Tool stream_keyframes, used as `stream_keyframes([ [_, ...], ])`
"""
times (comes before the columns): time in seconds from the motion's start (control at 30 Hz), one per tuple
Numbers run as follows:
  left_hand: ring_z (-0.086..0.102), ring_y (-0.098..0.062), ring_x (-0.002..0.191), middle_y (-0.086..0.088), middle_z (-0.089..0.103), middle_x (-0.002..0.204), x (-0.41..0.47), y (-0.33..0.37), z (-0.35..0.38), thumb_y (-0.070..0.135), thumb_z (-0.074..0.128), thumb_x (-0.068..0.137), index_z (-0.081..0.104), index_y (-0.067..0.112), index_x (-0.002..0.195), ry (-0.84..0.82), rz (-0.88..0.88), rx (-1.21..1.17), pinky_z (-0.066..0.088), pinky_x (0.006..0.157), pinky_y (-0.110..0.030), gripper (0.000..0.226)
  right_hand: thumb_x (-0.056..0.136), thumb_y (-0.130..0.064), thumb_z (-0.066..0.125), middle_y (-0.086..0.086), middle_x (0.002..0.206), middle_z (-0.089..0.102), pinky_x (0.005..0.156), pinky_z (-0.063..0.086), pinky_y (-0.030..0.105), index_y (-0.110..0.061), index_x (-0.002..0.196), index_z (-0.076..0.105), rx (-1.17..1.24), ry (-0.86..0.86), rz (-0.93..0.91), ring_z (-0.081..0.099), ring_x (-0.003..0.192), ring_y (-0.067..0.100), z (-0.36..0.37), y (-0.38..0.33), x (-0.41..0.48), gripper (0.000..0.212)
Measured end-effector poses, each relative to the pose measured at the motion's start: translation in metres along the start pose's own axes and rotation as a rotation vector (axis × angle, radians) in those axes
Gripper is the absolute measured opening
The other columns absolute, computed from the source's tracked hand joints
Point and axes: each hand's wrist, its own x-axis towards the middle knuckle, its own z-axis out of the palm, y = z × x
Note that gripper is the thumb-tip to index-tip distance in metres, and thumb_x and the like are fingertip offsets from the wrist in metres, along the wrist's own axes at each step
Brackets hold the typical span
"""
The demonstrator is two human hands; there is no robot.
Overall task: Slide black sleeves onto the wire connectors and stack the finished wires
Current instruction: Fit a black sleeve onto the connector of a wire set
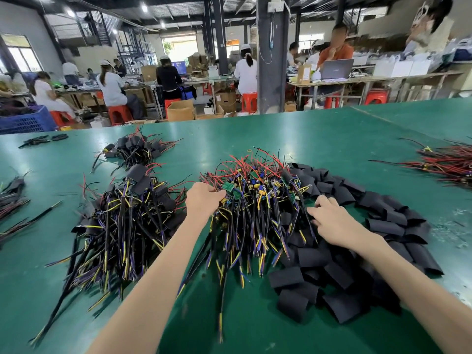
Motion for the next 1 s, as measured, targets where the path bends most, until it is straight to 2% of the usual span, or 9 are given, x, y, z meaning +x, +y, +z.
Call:
stream_keyframes([
  [0.13,0.066,-0.034,0.081,-0.019,0.070,0.092,0.001,-0.002,-0.004,0.015,0.071,0.082,0.071,0.004,0.094,0.033,-0.025,-0.258,0.053,0.088,-0.041,0.016,0.091,-0.013,0.046,0.007,0.116,0.038,0.085,0.038,0.035,-0.013,0.113,0.049,-0.021,0.013,0.034,0.038,0.108,0.025,-0.004,0.001,-0.004,0.022],
  [0.27,0.068,-0.034,0.080,-0.013,0.070,0.088,0.000,0.013,-0.015,0.013,0.061,0.087,0.068,0.012,0.081,0.227,0.109,-0.318,0.054,0.082,-0.045,0.010,0.093,-0.016,0.046,0.008,0.115,0.038,0.085,0.040,0.036,-0.012,0.119,0.046,0.013,0.033,0.048,0.039,0.109,0.026,-0.008,-0.001,-0.005,0.026],
  [0.33,0.066,-0.024,0.084,-0.009,0.070,0.094,-0.005,0.027,-0.023,0.014,0.055,0.092,0.068,0.007,0.099,0.300,0.214,-0.366,0.051,0.086,-0.038,0.017,0.094,-0.015,0.044,0.008,0.114,0.038,0.084,0.040,0.036,-0.012,0.119,0.045,0.037,0.050,0.031,0.039,0.108,0.026,-0.008,-0.002,-0.006,0.026],
  [0.43,0.060,-0.012,0.070,-0.005,0.065,0.085,-0.021,0.051,-0.038,0.007,0.049,0.095,0.062,0.005,0.107,0.324,0.431,-0.545,0.051,0.073,-0.024,0.018,0.092,-0.011,0.043,0.007,0.114,0.038,0.081,0.039,0.035,-0.011,0.115,0.045,0.024,0.069,0.002,0.039,0.104,0.026,-0.008,-0.007,-0.008,0.024],
  [0.53,0.065,-0.013,0.075,-0.016,0.060,0.104,-0.039,0.073,-0.056,0.002,0.043,0.098,0.055,0.004,0.118,0.301,0.628,-0.654,0.054,0.073,-0.023,0.024,0.089,-0.007,0.045,0.007,0.115,0.038,0.082,0.037,0.034,-0.012,0.113,0.044,-0.012,0.088,-0.012,0.039,0.105,0.025,-0.008,-0.012,-0.010,0.025],
  [0.63,0.061,-0.011,0.079,-0.010,0.052,0.106,-0.051,0.082,-0.074,0.001,0.040,0.097,0.054,0.006,0.124,0.368,0.879,-0.417,0.051,0.069,-0.019,0.031,0.086,-0.004,0.045,0.007,0.115,0.038,0.083,0.038,0.034,-0.012,0.110,0.044,-0.025,0.092,-0.026,0.039,0.104,0.025,-0.009,-0.015,-0.011,0.025],
  [0.73,0.051,-0.018,0.092,-0.011,0.053,0.108,-0.055,0.074,-0.079,-0.006,0.040,0.090,0.054,0.002,0.124,0.371,1.063,0.046,0.039,0.086,-0.022,0.037,0.091,-0.013,0.047,0.007,0.116,0.039,0.085,0.038,0.034,-0.013,0.112,0.045,-0.067,0.127,0.028,0.040,0.107,0.025,-0.013,-0.016,-0.012,0.021],
  [0.83,0.043,-0.024,0.105,-0.011,0.050,0.119,-0.057,0.044,-0.063,-0.012,0.041,0.078,0.045,0.004,0.134,0.270,1.008,0.479,0.031,0.095,-0.028,0.058,0.095,-0.022,0.045,0.009,0.120,0.040,0.089,0.039,0.034,-0.011,0.124,0.046,-0.055,0.232,0.091,0.040,0.111,0.026,-0.018,-0.012,-0.011,0.030],
  [1.0,0.049,-0.031,0.105,-0.012,0.055,0.118,-0.058,-0.005,-0.039,0.009,0.042,0.092,0.051,0.002,0.130,0.101,0.928,0.568,0.032,0.098,-0.034,0.040,0.089,-0.006,0.059,0.021,0.111,0.048,0.095,0.028,0.036,0.004,0.121,0.055,0.336,0.370,-0.008,0.044,0.105,0.038,-0.025,-0.023,-0.010,0.033],
])
